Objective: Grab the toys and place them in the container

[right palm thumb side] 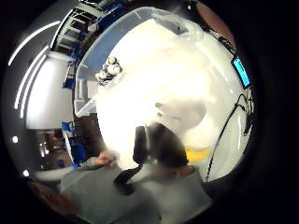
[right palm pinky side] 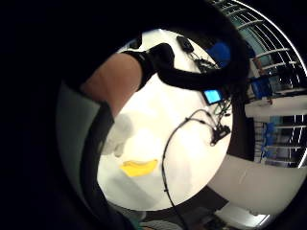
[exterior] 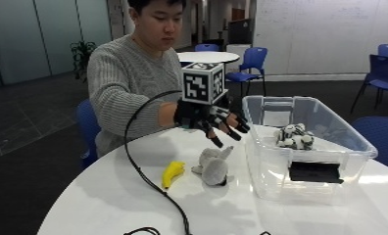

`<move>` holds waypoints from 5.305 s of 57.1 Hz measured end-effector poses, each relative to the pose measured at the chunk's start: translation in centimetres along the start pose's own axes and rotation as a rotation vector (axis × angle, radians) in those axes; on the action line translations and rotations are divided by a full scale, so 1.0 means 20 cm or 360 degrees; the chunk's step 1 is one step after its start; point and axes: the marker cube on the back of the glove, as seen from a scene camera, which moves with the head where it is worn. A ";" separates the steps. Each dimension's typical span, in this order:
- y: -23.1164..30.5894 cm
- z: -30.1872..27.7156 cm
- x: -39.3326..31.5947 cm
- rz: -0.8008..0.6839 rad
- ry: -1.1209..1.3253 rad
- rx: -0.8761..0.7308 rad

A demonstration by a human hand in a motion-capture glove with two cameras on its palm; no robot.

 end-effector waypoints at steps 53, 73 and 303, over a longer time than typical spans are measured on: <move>0.07 0.78 -0.18 -0.0089 0.0130 -0.0335; 0.02 0.78 -0.20 -0.0138 0.0028 -0.0212; 0.27 -0.30 0.04 -0.0231 0.0081 0.0431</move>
